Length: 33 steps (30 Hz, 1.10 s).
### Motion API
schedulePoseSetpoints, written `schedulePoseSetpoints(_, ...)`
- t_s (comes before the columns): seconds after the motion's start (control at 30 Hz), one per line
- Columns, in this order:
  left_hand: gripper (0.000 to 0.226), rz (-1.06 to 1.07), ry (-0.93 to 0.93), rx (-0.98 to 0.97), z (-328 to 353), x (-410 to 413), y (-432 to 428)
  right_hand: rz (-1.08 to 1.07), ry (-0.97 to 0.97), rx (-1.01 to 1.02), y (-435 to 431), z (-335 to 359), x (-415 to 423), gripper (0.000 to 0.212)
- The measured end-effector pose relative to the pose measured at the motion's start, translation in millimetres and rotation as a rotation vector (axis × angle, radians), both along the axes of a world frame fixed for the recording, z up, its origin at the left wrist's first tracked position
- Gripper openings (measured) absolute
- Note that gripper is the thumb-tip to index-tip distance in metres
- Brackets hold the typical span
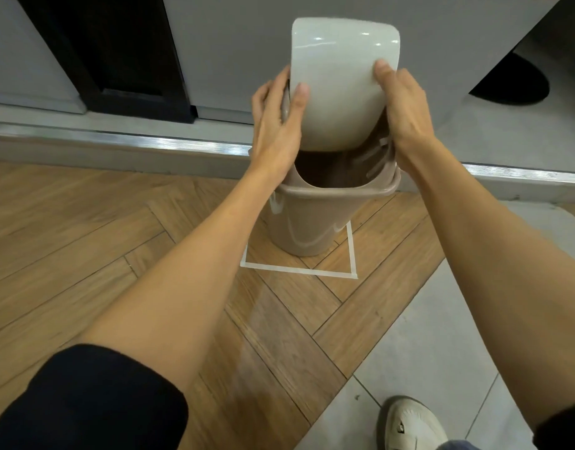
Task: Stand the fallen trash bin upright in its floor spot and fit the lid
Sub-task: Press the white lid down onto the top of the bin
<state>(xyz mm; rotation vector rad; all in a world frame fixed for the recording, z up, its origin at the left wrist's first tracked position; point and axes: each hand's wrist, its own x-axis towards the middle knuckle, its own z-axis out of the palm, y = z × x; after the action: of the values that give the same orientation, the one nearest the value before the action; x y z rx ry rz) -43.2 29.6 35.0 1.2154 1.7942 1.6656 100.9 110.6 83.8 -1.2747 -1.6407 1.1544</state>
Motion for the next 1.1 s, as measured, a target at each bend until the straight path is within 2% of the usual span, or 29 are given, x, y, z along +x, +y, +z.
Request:
schedulePoseSetpoints(0.13, 0.056, 0.013, -0.015, 0.009, -1, -2, 2, 0.037, -0.061, 0.049, -1, -2, 6, 0.068)
schedulePoseSetpoints(0.33, 0.048, -0.014, -0.025, -0.015, 0, -3, 0, 0.094, -0.165, 0.051, 5, -5, 2, 0.048)
schedulePoseSetpoints(0.87, 0.047, -0.069, 0.033, -0.107, 11, -10, -8, 0.101, -0.243, 0.092, -15, 5, 3, 0.047)
schedulePoseSetpoints(1.1, 0.055, -0.089, 0.171, -0.161, 20, -14, -16, 0.098, -0.293, 0.11, -7, 10, 4, 0.053)
